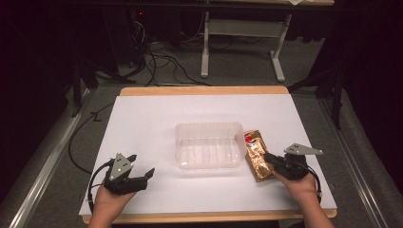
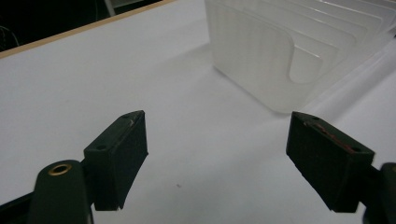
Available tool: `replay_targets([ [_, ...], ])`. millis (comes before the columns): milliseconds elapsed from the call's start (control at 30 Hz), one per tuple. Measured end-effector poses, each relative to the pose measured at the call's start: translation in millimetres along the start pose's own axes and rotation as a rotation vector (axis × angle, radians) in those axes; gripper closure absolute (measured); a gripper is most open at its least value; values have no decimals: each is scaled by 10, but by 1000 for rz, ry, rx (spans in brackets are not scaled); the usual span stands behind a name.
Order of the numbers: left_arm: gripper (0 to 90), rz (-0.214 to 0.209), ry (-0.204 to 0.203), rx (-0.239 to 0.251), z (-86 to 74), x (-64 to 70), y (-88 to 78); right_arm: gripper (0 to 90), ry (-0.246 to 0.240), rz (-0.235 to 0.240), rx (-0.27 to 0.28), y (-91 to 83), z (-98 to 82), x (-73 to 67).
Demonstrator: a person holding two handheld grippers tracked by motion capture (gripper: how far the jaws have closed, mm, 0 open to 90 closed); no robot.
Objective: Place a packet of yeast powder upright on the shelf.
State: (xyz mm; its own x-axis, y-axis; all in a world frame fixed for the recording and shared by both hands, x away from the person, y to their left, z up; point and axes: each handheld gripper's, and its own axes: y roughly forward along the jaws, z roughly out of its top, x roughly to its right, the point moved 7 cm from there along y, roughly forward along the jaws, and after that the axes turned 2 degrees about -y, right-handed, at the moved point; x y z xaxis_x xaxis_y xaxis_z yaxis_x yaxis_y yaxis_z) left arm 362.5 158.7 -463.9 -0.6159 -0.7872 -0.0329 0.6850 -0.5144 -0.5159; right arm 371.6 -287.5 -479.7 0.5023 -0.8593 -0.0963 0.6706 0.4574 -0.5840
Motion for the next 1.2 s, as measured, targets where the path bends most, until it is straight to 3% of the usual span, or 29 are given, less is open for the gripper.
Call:
replay_targets([
  [100,211,-24,11,9,59,48,67,900,-49,24,-20,-29,-35,-221],
  [133,211,-27,17,12,77,59,87,900,-69,48,-50,-4,-81,-343],
  [167,211,-33,20,13,90,67,98,900,-69,48,-50,-4,-81,-343],
  [200,211,-41,23,16,108,79,116,900,-103,54,-85,43,-132,-449],
  [267,211,-50,28,19,130,90,137,900,-115,58,-101,64,-151,-486],
  [333,211,-54,30,21,143,94,147,900,-138,67,-155,128,-217,-570],
  [433,211,-55,28,27,153,88,142,900,-174,47,-230,219,-324,-589],
  [600,211,-54,23,33,162,82,138,900,-142,1,-235,198,-347,-450],
  [733,211,-53,33,24,153,97,144,900,-107,-78,-235,134,-362,-219],
  [867,211,-53,32,20,141,100,145,900,-93,-108,-243,111,-377,-107],
  [1200,211,-52,27,22,131,90,134,900,6,-245,-243,-88,-470,428],
])
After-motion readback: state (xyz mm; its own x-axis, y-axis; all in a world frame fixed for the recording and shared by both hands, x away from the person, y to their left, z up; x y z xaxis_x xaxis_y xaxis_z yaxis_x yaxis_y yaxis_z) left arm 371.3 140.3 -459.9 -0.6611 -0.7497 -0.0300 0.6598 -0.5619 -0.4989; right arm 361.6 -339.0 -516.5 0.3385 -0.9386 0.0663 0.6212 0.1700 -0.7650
